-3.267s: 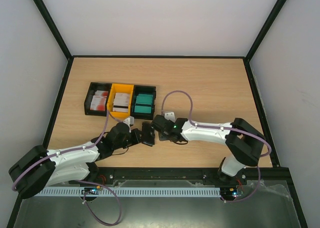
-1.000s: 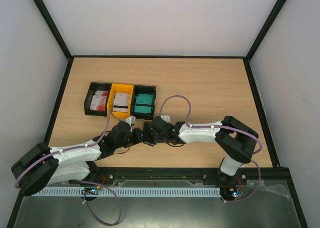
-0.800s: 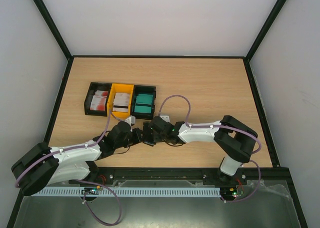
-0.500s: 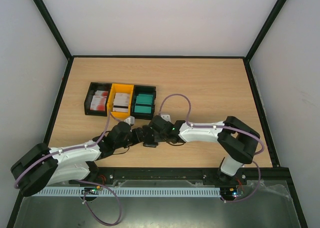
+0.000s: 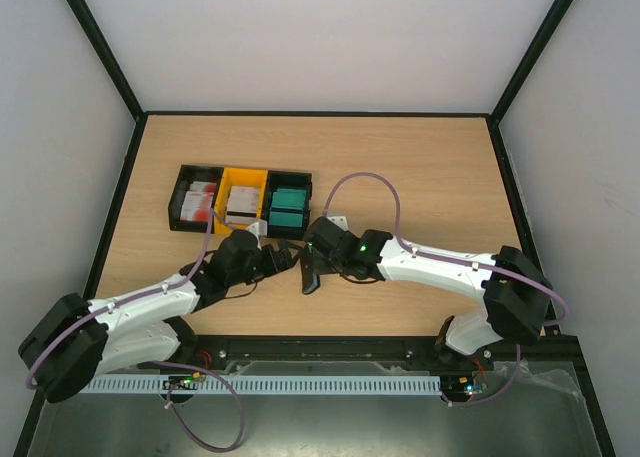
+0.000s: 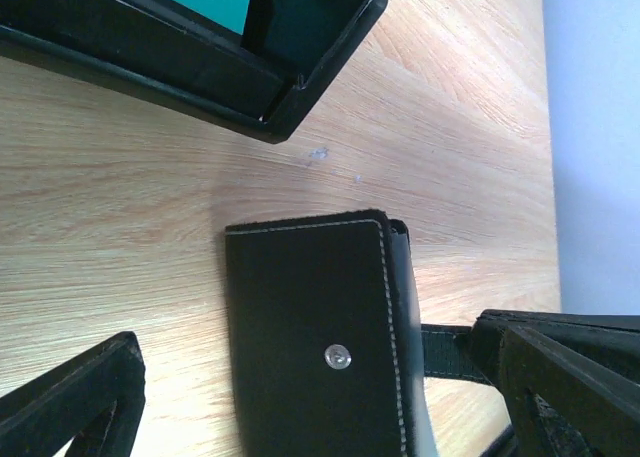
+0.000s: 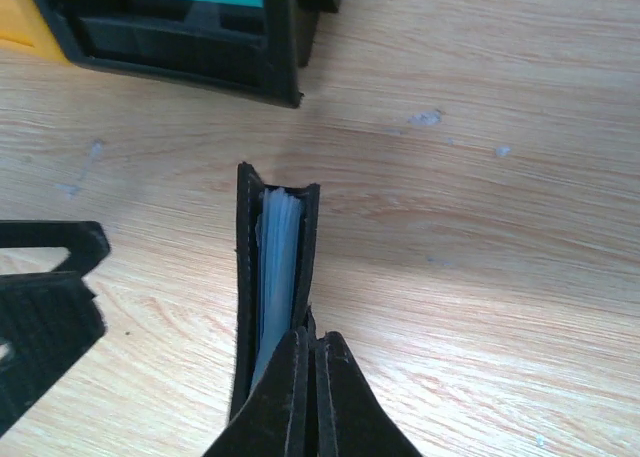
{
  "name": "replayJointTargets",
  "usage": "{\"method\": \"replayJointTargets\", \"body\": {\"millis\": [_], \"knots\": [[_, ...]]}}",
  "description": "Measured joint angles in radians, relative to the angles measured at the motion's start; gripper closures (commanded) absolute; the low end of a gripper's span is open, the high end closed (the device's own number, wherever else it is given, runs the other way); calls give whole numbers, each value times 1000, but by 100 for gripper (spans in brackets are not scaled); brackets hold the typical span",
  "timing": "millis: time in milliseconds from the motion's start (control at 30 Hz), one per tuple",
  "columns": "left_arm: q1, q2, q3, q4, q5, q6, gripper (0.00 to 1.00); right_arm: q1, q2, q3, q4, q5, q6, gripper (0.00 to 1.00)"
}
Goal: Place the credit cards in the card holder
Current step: Open the card holder at the center of the board.
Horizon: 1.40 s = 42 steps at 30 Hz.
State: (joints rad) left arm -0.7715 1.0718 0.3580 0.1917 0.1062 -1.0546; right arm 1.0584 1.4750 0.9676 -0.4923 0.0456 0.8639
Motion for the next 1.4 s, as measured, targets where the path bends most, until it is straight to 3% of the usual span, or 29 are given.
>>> {"method": "replayJointTargets", "body": {"millis": [200, 567, 767, 1133, 1400], "knots": [[37, 32, 5, 27, 87, 10, 7, 0, -3, 24, -11, -13, -8, 98], [40, 118, 6, 10, 114, 46, 14, -1, -2, 24, -9, -39, -23, 98], [42, 158, 8, 10, 142, 68, 28, -1, -2, 23, 12, -65, -34, 98], [42, 183, 10, 10, 166, 104, 22, -1, -3, -12, 44, -89, -42, 98], [42, 85, 12, -34, 98, 108, 29, -1, -22, -25, 114, -161, -55, 98]]}}
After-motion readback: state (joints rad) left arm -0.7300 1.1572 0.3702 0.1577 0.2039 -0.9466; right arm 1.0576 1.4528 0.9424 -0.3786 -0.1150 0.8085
